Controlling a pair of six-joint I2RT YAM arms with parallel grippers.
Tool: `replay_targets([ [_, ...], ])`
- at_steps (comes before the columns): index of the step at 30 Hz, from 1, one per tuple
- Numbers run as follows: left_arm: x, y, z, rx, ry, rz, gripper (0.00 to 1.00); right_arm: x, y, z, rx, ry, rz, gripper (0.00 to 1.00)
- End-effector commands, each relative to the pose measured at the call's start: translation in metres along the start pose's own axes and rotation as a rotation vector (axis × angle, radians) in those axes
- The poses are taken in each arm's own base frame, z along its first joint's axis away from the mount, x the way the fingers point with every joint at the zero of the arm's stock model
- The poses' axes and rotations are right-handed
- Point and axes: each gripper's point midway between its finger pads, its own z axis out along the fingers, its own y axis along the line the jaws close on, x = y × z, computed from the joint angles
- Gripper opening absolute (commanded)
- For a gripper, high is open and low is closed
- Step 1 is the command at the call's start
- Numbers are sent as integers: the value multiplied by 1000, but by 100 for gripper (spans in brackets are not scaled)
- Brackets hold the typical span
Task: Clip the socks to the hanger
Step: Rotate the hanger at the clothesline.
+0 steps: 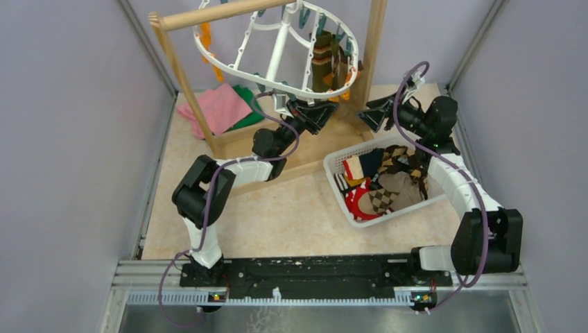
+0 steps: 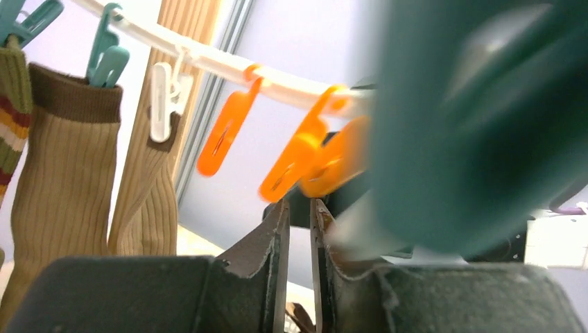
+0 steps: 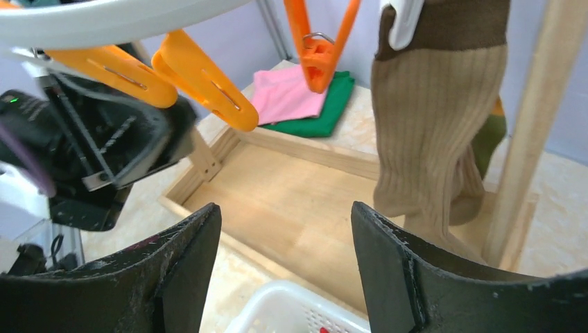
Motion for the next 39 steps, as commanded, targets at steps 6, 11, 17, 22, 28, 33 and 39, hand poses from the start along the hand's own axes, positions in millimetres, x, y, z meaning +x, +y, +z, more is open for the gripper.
replay_targets([
  [6, -52, -61, -27, 155, -170, 70, 37, -3, 43, -20, -167, 7, -141, 69],
  [11, -53, -69, -35, 164, -148, 94, 37, 1, 47, -20, -198, -3, -108, 69],
  [17, -46, -63, -41, 137, -131, 114, 39, 17, 34, -12, -193, 15, -4, 66],
  [22, -43, -65, -49, 141, -121, 121, 39, 20, 39, -11, -228, 20, 2, 64],
  [28, -39, -55, -54, 108, -104, 143, 40, 30, 45, -6, -253, 41, 14, 64],
  [33, -37, -49, -57, 90, -99, 148, 40, 33, 45, -5, -256, 46, 17, 64],
  [39, -36, -46, -59, 86, -95, 146, 40, 35, 44, -4, -254, 48, 17, 64],
])
